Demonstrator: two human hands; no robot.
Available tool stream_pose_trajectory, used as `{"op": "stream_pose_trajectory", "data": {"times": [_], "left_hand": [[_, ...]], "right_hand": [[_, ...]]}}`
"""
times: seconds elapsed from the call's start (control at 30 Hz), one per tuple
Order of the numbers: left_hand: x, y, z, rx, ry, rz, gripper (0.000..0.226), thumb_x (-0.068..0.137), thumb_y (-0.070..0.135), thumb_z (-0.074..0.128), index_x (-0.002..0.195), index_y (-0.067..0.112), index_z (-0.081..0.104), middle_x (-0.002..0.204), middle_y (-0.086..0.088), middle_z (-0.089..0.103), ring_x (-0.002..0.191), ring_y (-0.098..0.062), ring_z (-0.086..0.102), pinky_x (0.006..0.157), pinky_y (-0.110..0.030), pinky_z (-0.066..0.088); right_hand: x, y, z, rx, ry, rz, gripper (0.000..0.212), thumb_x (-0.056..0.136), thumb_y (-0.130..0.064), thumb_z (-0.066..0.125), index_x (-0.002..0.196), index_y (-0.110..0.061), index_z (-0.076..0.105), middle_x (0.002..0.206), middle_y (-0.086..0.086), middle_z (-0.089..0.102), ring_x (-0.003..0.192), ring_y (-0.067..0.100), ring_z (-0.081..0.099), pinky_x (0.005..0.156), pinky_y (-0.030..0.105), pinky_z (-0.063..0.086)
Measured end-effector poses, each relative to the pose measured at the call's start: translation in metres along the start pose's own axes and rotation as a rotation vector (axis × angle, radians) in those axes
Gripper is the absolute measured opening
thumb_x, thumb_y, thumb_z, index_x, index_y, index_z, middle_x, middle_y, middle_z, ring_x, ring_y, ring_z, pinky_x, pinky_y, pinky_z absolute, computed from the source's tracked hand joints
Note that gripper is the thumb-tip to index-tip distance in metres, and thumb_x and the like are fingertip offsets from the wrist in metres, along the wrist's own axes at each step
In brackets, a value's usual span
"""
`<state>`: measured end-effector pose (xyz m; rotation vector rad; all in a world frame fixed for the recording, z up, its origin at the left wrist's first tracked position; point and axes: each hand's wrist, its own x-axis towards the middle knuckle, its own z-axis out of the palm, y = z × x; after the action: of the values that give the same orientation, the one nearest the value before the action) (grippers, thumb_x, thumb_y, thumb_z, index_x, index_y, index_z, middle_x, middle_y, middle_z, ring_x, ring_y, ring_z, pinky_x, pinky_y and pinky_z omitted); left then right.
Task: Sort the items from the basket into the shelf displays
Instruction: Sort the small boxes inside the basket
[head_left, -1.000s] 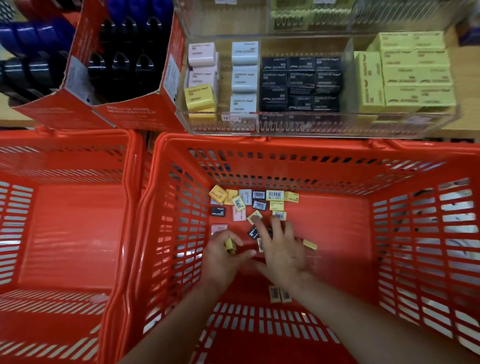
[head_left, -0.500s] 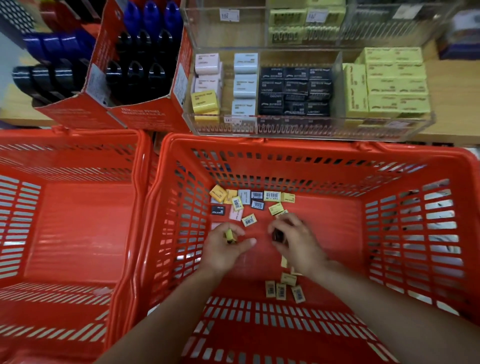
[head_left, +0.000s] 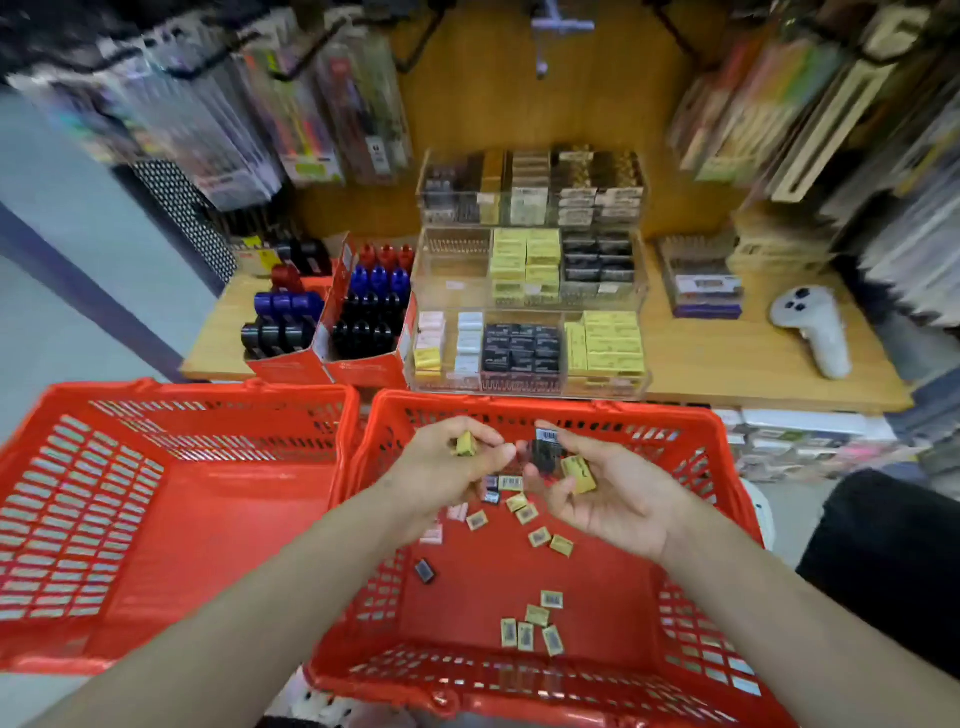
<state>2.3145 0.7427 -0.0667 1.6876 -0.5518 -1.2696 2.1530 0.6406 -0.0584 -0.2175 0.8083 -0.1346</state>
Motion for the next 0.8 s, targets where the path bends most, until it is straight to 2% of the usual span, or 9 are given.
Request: {"op": "stream_pose_trajectory", "data": {"times": [0.07, 0.13, 0.2, 0.27, 0.37, 0.47, 0.6, 0.67, 0.8], "left_hand": [[-0.022, 0.029, 0.001, 0.031, -0.056, 0.031, 0.014, 0.085, 0.022, 0.077, 0.093, 0.012, 0.070, 0.075, 0.006, 0.068, 0.066, -0.012, 0.057, 0.065, -0.027, 0.050], [-0.038, 0.051, 0.006, 0.041, -0.102, 0.055, 0.016, 0.085, 0.025, 0.077, 0.094, 0.013, 0.072, 0.079, 0.006, 0.067, 0.064, -0.009, 0.057, 0.066, -0.023, 0.051], [-0.049, 0.066, 0.015, 0.062, -0.132, 0.065, 0.016, 0.086, 0.025, 0.077, 0.096, 0.014, 0.072, 0.080, 0.004, 0.067, 0.059, -0.008, 0.056, 0.063, -0.020, 0.052], [-0.052, 0.076, 0.029, 0.110, -0.132, 0.092, 0.018, 0.086, 0.025, 0.076, 0.099, 0.014, 0.071, 0.085, 0.000, 0.066, 0.056, -0.007, 0.056, 0.060, -0.020, 0.052], [-0.046, 0.087, 0.044, 0.216, -0.080, 0.200, 0.019, 0.085, 0.030, 0.077, 0.099, 0.019, 0.069, 0.082, 0.007, 0.062, 0.055, -0.005, 0.055, 0.060, -0.023, 0.051], [-0.037, 0.091, 0.047, 0.396, -0.031, 0.292, 0.021, 0.085, 0.038, 0.075, 0.098, 0.024, 0.066, 0.079, 0.013, 0.061, 0.054, -0.003, 0.057, 0.060, -0.024, 0.050], [-0.024, 0.095, 0.043, 0.547, 0.028, 0.344, 0.026, 0.084, 0.040, 0.075, 0.097, 0.021, 0.063, 0.082, 0.006, 0.061, 0.051, -0.007, 0.055, 0.053, -0.023, 0.045], [-0.016, 0.096, 0.039, 0.679, 0.071, 0.404, 0.026, 0.085, 0.042, 0.074, 0.097, 0.022, 0.062, 0.093, 0.006, 0.059, 0.060, -0.010, 0.054, 0.058, -0.024, 0.044], [-0.003, 0.093, 0.031, 0.901, 0.091, 0.519, 0.029, 0.091, 0.040, 0.066, 0.116, 0.025, 0.062, 0.111, 0.006, 0.054, 0.098, -0.010, 0.054, 0.082, -0.024, 0.041]], "right_hand": [[-0.026, -0.011, 0.017, -0.161, 0.015, -0.032, 0.017, 0.096, -0.013, 0.054, 0.104, -0.002, 0.064, 0.089, 0.018, 0.071, 0.071, 0.025, 0.068, 0.040, 0.018, 0.042], [-0.048, -0.022, 0.033, -0.330, 0.042, -0.108, 0.014, 0.100, -0.009, 0.051, 0.111, -0.004, 0.058, 0.089, 0.020, 0.073, 0.071, 0.026, 0.071, 0.043, 0.020, 0.046], [-0.067, -0.031, 0.045, -0.455, 0.058, -0.211, 0.013, 0.101, -0.006, 0.050, 0.113, -0.003, 0.055, 0.096, 0.024, 0.072, 0.063, 0.022, 0.070, 0.049, 0.024, 0.054], [-0.080, -0.036, 0.053, -0.543, 0.101, -0.327, 0.008, 0.099, -0.003, 0.053, 0.099, -0.009, 0.059, 0.091, 0.017, 0.075, 0.059, 0.019, 0.070, 0.056, 0.027, 0.058], [-0.088, -0.039, 0.056, -0.609, 0.148, -0.495, 0.016, 0.097, -0.003, 0.056, 0.090, -0.017, 0.059, 0.079, 0.006, 0.076, 0.065, 0.015, 0.072, 0.060, 0.029, 0.060], [-0.082, -0.039, 0.058, -0.650, 0.209, -0.579, 0.013, 0.097, -0.006, 0.058, 0.105, -0.014, 0.063, 0.093, 0.013, 0.075, 0.072, 0.018, 0.072, 0.058, 0.025, 0.056], [-0.065, -0.037, 0.062, -0.682, 0.335, -0.713, 0.013, 0.095, -0.008, 0.062, 0.105, -0.017, 0.063, 0.086, 0.010, 0.067, 0.053, 0.013, 0.061, 0.056, 0.029, 0.056], [-0.055, -0.037, 0.062, -0.679, 0.350, -0.716, 0.016, 0.094, -0.009, 0.063, 0.108, -0.016, 0.061, 0.089, 0.013, 0.066, 0.053, 0.016, 0.060, 0.059, 0.033, 0.057], [-0.041, -0.042, 0.062, -0.539, 0.325, -0.607, 0.017, 0.093, -0.011, 0.065, 0.109, -0.012, 0.058, 0.093, 0.014, 0.065, 0.062, 0.016, 0.067, 0.057, 0.027, 0.057]]}}
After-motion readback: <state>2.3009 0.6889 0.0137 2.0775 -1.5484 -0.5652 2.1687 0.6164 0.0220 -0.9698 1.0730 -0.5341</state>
